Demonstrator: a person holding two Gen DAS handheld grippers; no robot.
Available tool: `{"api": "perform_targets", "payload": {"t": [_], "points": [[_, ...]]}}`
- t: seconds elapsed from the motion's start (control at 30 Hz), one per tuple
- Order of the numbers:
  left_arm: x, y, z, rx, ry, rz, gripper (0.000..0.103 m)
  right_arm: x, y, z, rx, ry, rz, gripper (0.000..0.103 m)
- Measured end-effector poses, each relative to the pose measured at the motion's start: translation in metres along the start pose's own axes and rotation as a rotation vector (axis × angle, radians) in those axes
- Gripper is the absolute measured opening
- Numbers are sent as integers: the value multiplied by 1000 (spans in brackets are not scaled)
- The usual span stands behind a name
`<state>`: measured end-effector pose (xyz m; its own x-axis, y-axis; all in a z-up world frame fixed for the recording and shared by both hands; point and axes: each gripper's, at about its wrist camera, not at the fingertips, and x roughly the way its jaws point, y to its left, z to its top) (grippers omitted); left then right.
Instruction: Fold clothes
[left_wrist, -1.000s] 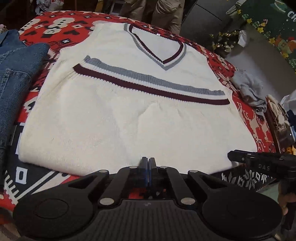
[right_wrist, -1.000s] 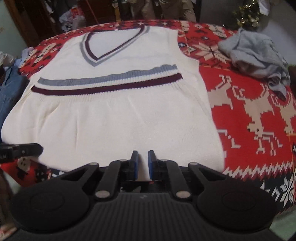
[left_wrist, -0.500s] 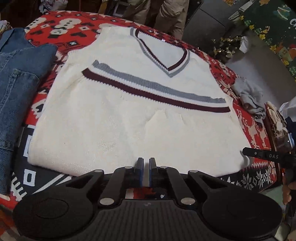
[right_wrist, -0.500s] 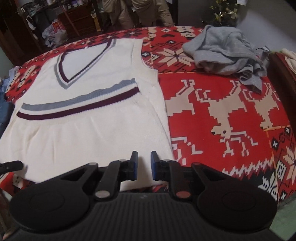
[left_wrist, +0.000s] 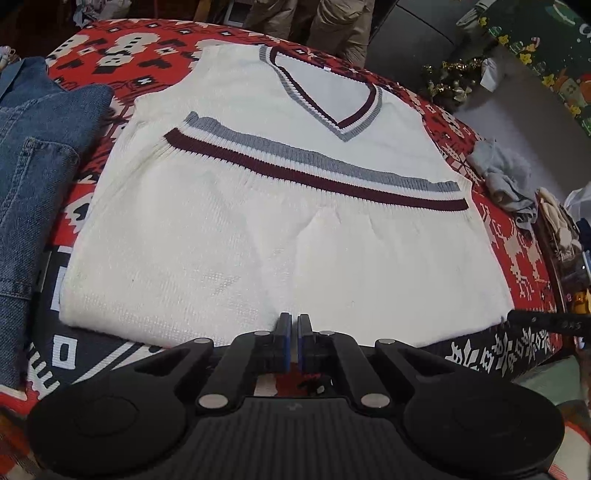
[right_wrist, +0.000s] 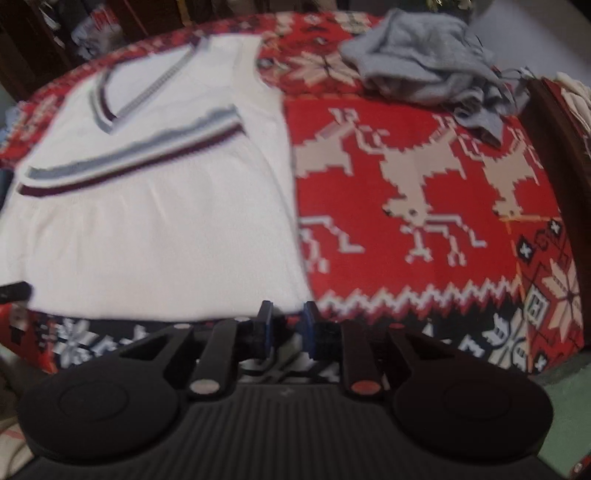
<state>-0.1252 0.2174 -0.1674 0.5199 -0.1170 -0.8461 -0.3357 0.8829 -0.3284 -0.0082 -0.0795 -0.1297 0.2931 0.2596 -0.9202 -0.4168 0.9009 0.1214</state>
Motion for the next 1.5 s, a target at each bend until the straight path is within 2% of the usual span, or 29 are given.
{"api": "perform_targets", "payload": {"t": [0.07, 0.17, 0.3, 0.43, 0.57, 0.67, 0.83, 0.9, 1.0, 1.13, 1.23, 1.33, 1.43, 1.5], "points": [[-2, -3, 1, 13, -18, -11, 4, -7, 16, 2, -27, -41, 57, 20], [-4, -8, 3, 28, -29, -33, 4, -3, 57, 10, -127, -57, 78, 20], [0, -5, 2, 26, -9, -22, 4, 16, 103, 13, -212, -43, 101, 20], [2, 6, 2, -28, 15, -41, 4, 34, 132, 6, -293, -4, 84, 16], [-3, 12, 1, -46, 22, -43, 4, 31, 130, -7, -362, 43, 51, 16], [-14, 17, 1, -30, 4, -21, 4, 22, 119, -9, -337, 71, 78, 16], [-29, 30, 11, -44, -51, 13, 4, 11, 110, 1, -216, -30, 139, 16], [-25, 36, 12, -61, -40, 24, 4, 15, 119, 5, -199, -76, 136, 17], [-15, 40, 9, -58, -16, 77, 3, 24, 127, 6, -153, -90, 184, 18], [-20, 41, 2, -32, 11, 117, 3, 38, 143, -16, -232, -102, 150, 19], [-27, 48, -3, -62, 44, 131, 3, 38, 148, -27, -277, -95, 141, 20], [-43, 55, -2, -110, 1, 100, 3, 34, 141, -28, -234, -98, 192, 22], [-58, 53, 8, -128, -85, 66, 4, 24, 129, -21, -179, -162, 277, 24], [-55, 54, 16, -114, -92, 104, 4, 20, 127, -15, -179, -198, 305, 25]]}}
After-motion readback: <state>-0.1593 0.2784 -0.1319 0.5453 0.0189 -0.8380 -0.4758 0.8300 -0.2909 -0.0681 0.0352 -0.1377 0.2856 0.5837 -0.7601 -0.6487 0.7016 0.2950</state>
